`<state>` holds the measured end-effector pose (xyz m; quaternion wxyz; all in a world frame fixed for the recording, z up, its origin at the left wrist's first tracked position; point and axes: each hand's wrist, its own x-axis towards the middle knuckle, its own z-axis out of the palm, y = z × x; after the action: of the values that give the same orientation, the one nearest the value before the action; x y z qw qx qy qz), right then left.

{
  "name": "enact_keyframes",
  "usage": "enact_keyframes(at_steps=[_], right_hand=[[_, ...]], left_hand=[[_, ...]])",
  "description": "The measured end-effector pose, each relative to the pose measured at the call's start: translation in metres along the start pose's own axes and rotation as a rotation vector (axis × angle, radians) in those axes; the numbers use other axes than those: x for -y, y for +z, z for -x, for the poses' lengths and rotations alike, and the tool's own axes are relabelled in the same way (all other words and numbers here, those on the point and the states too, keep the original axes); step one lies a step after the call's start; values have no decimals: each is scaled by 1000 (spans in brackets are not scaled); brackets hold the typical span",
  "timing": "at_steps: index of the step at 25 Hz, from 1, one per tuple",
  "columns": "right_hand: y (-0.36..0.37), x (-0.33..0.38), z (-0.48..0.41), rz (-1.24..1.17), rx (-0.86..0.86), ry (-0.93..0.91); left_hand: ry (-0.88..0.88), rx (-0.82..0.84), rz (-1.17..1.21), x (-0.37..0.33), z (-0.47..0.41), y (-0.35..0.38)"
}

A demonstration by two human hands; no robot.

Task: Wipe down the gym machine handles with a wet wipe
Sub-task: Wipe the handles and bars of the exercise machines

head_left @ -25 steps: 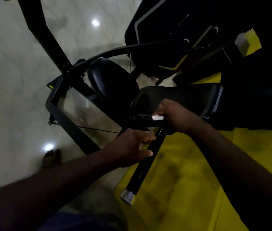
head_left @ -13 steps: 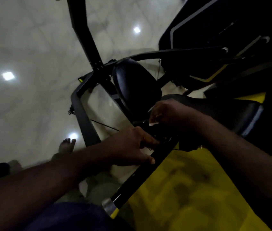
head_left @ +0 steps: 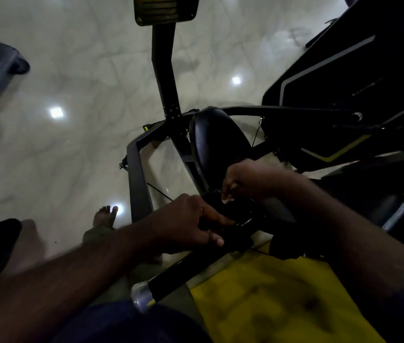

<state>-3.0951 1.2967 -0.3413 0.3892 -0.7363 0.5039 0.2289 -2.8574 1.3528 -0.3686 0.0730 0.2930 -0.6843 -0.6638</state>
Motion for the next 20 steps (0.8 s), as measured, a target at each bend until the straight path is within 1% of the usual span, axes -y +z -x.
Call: enact_keyframes(at_steps=[1, 3, 6, 9, 10, 12, 14, 15, 17, 20], right_hand=[[5, -2, -20, -9, 17, -9], [9, -12, -37, -48, -5, -1], [-12, -13, 6, -34, 48, -4], [-26, -10, 59, -132, 170, 8], [-23, -11, 62, -130, 154, 3], [-11, -13, 42, -78, 40, 2], [11, -21, 3, -80, -79, -50], [22, -26, -13, -126, -142, -43], [39, -37, -28, -333, -206, 36], [55, -45, 9, -697, -333, 132]], left_hand=[[-5, -13, 21, 3, 1, 2], [-12, -42, 43, 7, 2, 5], [-25, -48, 27, 4, 3, 5], [-34, -20, -2, -5, 1, -1], [-32, -12, -20, -9, 0, -4], [-34, 18, -61, -13, -4, -6], [-44, 49, -44, -10, -3, -6], [-46, 49, -20, -7, -2, -6], [-59, 11, 22, -1, 0, -1], [-64, -51, 40, 0, 3, 4]])
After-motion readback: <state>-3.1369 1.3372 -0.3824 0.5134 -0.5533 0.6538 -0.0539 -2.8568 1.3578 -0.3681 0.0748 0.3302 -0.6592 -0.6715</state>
